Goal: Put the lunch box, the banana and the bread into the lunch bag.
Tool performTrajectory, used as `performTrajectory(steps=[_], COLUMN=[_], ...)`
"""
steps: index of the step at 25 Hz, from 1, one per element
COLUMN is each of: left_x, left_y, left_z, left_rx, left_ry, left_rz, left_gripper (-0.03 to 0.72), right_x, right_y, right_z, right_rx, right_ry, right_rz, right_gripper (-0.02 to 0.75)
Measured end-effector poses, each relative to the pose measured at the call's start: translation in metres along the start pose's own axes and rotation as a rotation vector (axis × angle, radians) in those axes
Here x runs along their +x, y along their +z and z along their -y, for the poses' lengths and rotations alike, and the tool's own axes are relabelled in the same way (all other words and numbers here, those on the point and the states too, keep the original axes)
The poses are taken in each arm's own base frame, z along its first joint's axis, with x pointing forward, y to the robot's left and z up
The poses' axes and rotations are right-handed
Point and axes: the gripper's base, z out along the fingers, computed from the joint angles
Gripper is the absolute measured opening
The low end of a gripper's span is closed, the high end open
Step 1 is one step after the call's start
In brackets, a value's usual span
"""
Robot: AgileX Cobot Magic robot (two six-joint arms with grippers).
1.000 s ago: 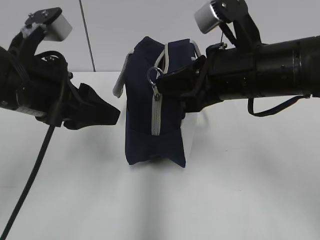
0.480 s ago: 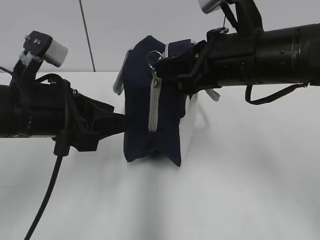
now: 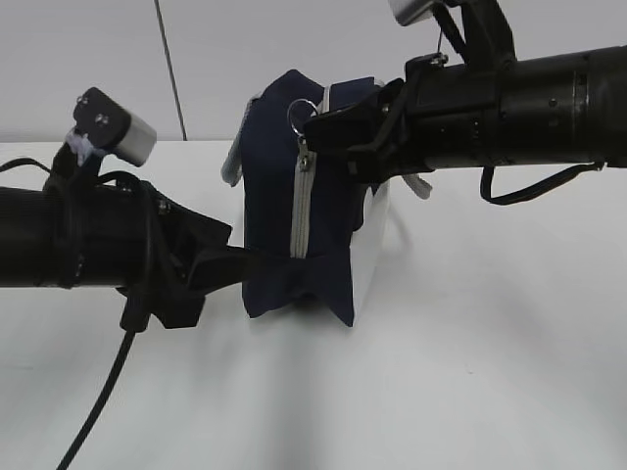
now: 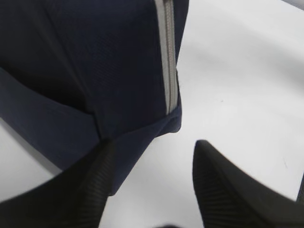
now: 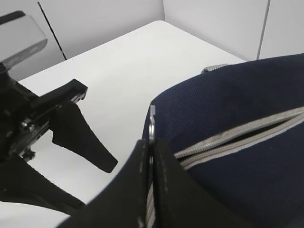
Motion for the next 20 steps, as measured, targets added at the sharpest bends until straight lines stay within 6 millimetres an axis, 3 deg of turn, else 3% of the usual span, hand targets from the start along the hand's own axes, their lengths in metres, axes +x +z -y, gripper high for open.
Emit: performTrajectory(steps=[5,13,20], left_x=[0.001,-0.018,-0.013], left_y=[0.004,0.007,0.02], left_z=[-0.002,-0.01,-0.025], left_rx=[-0.001,-0.033,0.005], left_ry=[0.025,0.058,0.016], left_rz=[-0.011,0.026,0.021], left_gripper=[0.391,0.393,0.393], right_x=[0.0,0.0,0.0], right_y=[0.0,0.0,0.0], right_z=[0.0,0.0,0.0], right_rx=[0.0,0.0,0.0], right_ry=[0.0,-0.002,-0.002], right_rz=[0.0,0.0,0.0], right_gripper=[-0.016,-0.016,-0.016])
